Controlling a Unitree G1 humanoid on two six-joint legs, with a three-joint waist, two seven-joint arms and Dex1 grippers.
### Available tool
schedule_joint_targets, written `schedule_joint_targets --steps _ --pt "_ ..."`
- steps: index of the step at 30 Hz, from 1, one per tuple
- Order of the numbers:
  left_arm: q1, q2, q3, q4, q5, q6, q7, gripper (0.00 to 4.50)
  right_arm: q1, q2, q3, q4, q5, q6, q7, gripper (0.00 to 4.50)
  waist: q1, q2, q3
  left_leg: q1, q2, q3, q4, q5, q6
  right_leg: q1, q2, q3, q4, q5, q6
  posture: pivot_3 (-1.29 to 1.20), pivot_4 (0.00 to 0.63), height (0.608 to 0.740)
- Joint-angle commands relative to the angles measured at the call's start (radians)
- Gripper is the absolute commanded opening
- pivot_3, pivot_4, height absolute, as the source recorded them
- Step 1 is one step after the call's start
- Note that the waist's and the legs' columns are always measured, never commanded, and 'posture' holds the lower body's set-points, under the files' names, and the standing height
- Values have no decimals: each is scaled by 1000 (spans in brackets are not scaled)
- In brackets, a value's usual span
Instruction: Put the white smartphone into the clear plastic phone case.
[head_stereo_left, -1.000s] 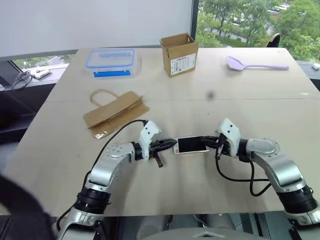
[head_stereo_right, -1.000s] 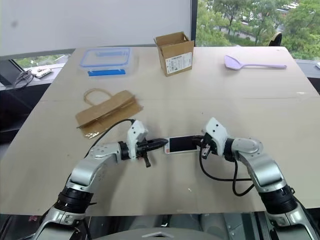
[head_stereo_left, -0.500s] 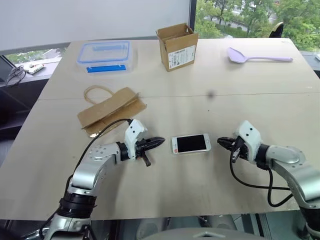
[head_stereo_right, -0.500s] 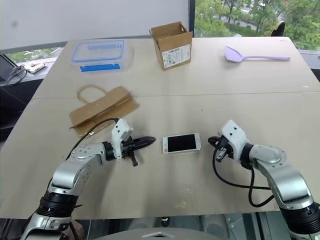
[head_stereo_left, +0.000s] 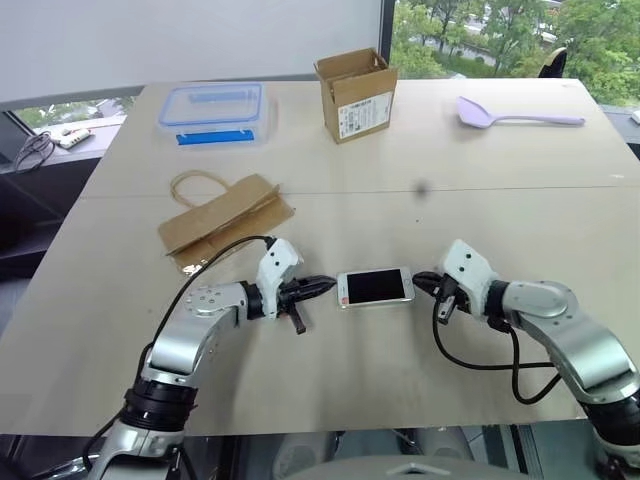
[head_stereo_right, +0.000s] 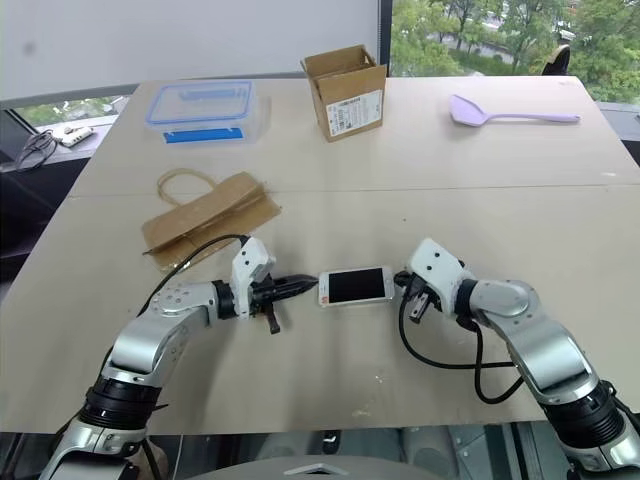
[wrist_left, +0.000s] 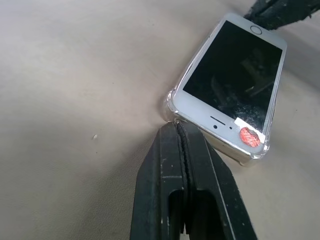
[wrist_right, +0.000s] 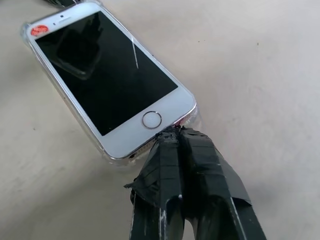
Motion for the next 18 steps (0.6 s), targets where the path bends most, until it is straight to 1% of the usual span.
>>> schedule_joint_targets --steps 1,4,6,9,11,12,14,16,18 --pt "3 -28 -72 -31 -7 1 -30 0 -19 23 71 -3 5 -49 41 32 0 0 0 0 0 0 0 0 0 0 0 0 0 0 0 0 150 740" --pt "13 -35 -72 -31 1 -6 -28 0 -29 25 68 19 -4 -60 46 32 0 0 0 1 1 0 2 0 0 1 2 1 0 0 0 0 150 740" --pt "20 -37 -53 -22 4 -17 -18 0 -24 15 43 21 -2 -61 49 32 -1 0 0 1 1 0 3 0 0 2 2 1 1 0 0 0 150 740" --pt "19 -46 14 -6 -18 -36 -6 0 -9 1 -32 14 21 -48 45 32 0 0 0 0 1 0 4 0 0 2 2 1 1 0 0 0 150 740" --pt "7 -57 66 -38 -78 -9 -13 0 6 -3 -96 2 59 -41 53 32 3 0 0 0 1 0 4 0 0 1 2 1 1 0 0 0 150 740" --pt "-1 -57 77 -62 -108 1 -31 0 13 7 -141 -14 109 -27 64 32 3 -1 0 -1 1 -1 5 0 0 1 2 0 1 0 0 0 150 740" --pt "-8 -53 80 -85 -136 9 -51 0 20 19 -188 -33 170 -8 76 32 0 -1 0 -2 1 -1 6 0 0 1 2 1 1 0 0 0 150 740" --pt "-13 -46 61 -95 -148 23 -66 0 20 8 -191 -36 178 -12 81 32 0 -1 0 -1 1 -1 6 0 0 2 2 1 1 0 0 0 150 740" --pt "-22 -51 18 -79 -124 12 -73 0 9 3 -177 -31 176 -15 76 32 -2 0 0 -1 1 0 6 0 0 2 2 2 2 0 0 0 150 740"
